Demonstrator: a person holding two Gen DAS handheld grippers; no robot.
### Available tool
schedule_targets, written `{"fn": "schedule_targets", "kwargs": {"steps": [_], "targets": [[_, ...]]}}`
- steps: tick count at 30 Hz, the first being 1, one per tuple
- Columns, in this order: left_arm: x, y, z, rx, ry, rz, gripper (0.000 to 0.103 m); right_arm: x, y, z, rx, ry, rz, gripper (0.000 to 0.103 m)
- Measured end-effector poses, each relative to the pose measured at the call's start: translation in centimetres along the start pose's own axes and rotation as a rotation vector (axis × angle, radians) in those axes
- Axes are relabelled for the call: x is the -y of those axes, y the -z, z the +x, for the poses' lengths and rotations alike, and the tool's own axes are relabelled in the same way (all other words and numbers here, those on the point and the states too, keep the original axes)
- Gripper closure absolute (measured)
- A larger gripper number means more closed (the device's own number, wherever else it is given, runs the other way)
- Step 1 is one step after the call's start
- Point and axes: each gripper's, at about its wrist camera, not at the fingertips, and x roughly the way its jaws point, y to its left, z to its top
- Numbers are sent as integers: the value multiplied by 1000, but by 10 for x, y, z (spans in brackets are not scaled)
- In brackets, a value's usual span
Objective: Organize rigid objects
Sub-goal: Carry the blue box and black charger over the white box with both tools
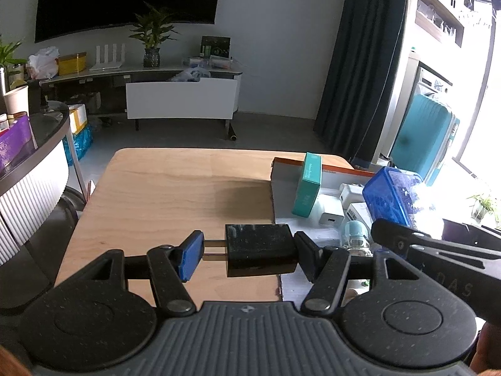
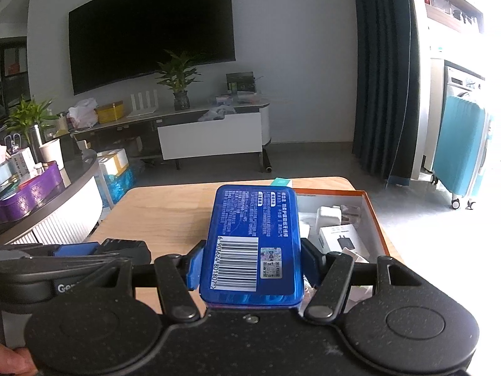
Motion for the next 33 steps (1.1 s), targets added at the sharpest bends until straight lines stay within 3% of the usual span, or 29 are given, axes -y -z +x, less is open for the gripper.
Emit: {"fn": "schedule_targets", "kwargs": {"steps": [33], "targets": [[26, -18, 20, -27, 69, 46, 40, 28, -15, 10, 0, 75, 24, 30]]}}
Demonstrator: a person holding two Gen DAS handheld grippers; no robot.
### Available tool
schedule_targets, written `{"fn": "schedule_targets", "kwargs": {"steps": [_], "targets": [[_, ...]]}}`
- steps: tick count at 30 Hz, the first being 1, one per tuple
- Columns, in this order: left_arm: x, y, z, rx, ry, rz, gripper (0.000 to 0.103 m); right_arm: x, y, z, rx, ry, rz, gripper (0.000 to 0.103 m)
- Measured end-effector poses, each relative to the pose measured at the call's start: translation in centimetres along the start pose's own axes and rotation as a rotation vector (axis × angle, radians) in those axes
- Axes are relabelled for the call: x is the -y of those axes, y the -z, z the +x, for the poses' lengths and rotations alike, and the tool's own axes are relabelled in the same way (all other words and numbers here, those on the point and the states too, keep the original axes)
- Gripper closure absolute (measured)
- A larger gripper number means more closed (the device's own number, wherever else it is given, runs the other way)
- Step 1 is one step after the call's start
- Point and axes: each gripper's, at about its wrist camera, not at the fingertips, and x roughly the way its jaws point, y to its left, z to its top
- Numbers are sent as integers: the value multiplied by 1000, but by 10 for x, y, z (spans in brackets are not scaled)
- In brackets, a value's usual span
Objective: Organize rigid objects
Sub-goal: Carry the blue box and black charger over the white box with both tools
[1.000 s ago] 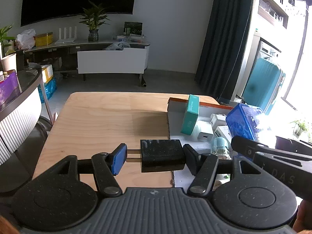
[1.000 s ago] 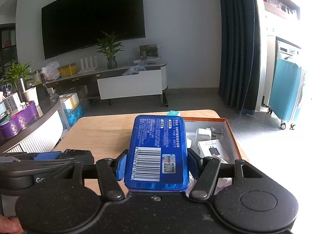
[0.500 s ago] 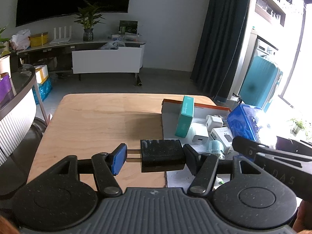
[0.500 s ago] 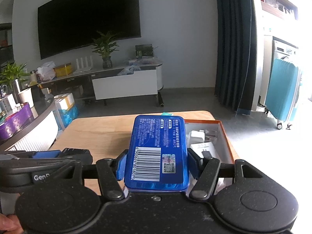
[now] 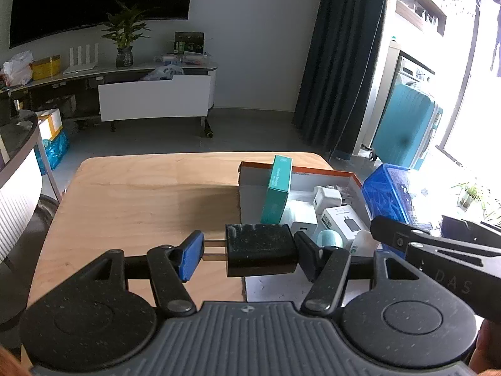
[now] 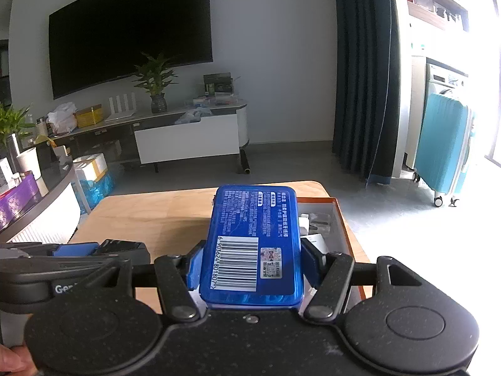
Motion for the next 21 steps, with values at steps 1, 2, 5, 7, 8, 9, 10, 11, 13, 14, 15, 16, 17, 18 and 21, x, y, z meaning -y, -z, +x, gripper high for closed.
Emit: {"fn": "schedule_targets", "kwargs": {"steps": [1, 2, 5, 7, 8, 9, 10, 11, 13, 14, 15, 16, 17, 18, 21], "targets": [[1, -1, 1, -1, 1, 2, 40, 1, 0, 1, 0, 2, 2, 30], [2, -1, 2, -2, 5, 3, 40, 2, -1, 1, 0, 2, 4, 30], [6, -3, 4, -3, 12, 11, 40, 3, -2, 2, 2, 11, 7, 30], [9, -3, 6, -5, 16, 15, 40, 6, -2, 3, 2, 16, 11, 30], [10, -3, 7, -8, 18, 17, 40, 7, -2, 3, 1, 19, 13, 30], [11, -3, 7, -10, 22, 20, 40, 7, -2, 4, 1, 21, 14, 30], [13, -3, 8, -10, 25, 21, 40, 9, -2, 5, 2, 25, 15, 30], [14, -4, 9, -11, 27, 24, 40, 11, -2, 5, 2, 28, 18, 30], [17, -4, 10, -14, 32, 30, 40, 14, -2, 5, 2, 33, 24, 30], [18, -4, 11, -14, 34, 34, 40, 15, -3, 6, 3, 37, 27, 30], [20, -4, 12, -15, 37, 37, 40, 17, -2, 6, 3, 40, 30, 30], [21, -4, 12, -16, 40, 40, 40, 18, -2, 5, 4, 43, 34, 30], [23, -4, 13, -17, 44, 44, 40, 20, -2, 6, 4, 46, 36, 30], [24, -4, 14, -18, 47, 46, 40, 21, -2, 6, 4, 49, 38, 30], [28, -4, 16, -21, 55, 57, 40, 25, -3, 7, 5, 57, 46, 30]]}}
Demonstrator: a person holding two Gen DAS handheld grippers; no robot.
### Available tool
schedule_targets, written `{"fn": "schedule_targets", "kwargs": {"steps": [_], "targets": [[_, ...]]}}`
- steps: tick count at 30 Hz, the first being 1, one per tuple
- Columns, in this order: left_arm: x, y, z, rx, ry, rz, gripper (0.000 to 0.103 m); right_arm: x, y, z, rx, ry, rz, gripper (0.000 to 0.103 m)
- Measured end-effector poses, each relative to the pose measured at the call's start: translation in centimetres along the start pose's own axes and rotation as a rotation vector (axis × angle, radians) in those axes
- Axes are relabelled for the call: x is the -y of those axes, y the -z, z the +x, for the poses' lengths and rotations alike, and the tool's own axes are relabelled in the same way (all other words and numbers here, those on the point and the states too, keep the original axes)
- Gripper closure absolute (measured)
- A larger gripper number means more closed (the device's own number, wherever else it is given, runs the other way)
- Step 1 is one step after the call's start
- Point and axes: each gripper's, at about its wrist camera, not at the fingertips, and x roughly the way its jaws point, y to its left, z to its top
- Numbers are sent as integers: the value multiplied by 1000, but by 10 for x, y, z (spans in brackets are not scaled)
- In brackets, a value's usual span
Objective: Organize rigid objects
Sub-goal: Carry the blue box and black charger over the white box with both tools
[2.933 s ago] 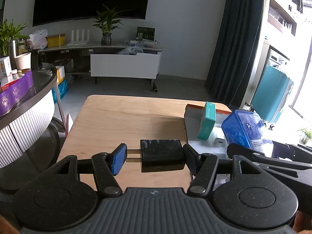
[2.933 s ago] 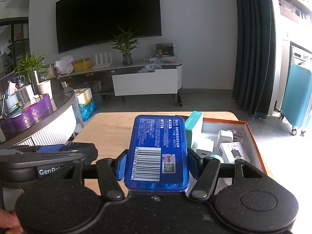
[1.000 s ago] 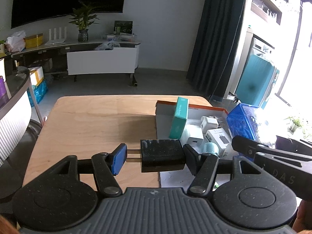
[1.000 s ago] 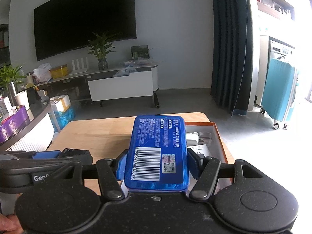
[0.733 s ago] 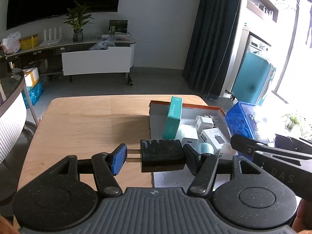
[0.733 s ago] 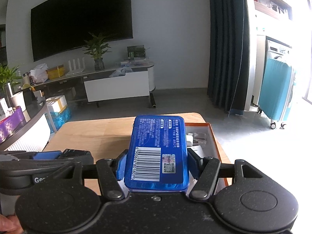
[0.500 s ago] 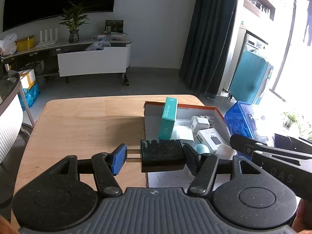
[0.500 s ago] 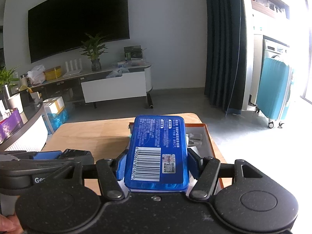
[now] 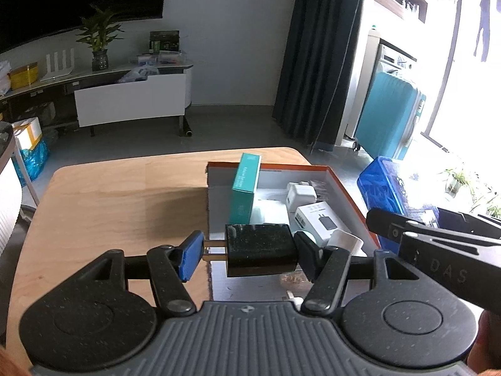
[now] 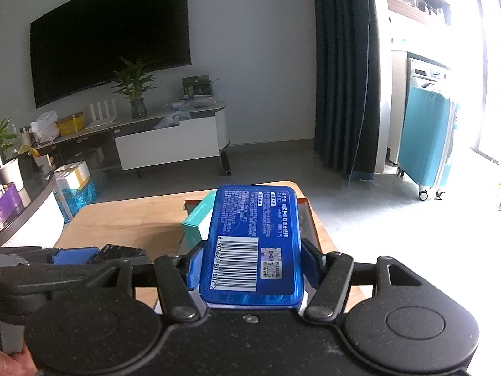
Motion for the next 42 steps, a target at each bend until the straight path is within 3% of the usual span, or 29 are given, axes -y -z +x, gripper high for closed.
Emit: {"fn": "schedule_targets", "kwargs": {"steps": [24, 42], "targets": [[23, -4, 20, -22, 41, 40, 40, 18, -4, 11, -6, 36, 27, 30], [29, -5, 30, -41, 52, 52, 40, 27, -4, 18, -12, 15, 38, 30]]}}
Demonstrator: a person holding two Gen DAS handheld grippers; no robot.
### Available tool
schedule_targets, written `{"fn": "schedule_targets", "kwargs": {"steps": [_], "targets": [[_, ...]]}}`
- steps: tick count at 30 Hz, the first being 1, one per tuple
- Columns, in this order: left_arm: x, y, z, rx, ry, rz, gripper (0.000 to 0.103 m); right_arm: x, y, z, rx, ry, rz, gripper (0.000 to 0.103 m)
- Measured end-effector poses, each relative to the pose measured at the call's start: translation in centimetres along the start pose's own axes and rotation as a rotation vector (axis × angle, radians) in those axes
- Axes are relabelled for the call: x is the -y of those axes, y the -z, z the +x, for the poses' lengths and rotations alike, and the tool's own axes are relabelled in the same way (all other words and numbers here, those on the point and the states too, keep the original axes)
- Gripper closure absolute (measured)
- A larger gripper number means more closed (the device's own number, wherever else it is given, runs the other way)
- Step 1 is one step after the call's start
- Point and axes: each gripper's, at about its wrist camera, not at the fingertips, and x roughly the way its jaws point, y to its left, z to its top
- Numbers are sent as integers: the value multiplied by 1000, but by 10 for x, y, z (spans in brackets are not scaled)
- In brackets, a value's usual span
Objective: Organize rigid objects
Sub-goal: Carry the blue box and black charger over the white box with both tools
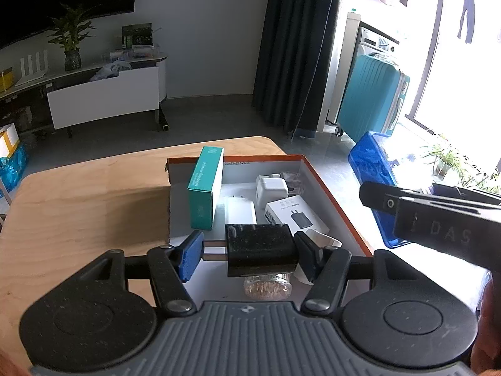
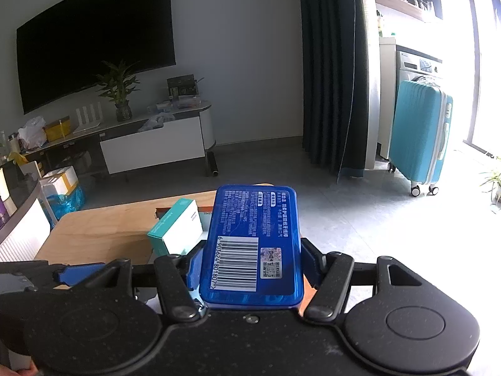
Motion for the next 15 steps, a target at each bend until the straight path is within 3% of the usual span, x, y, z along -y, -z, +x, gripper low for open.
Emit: {"fn": "schedule_targets", "kwargs": {"steps": [15], "targets": [[9, -3, 13, -16, 12, 13, 40, 5, -3, 8, -17, -1, -4, 29]]}}
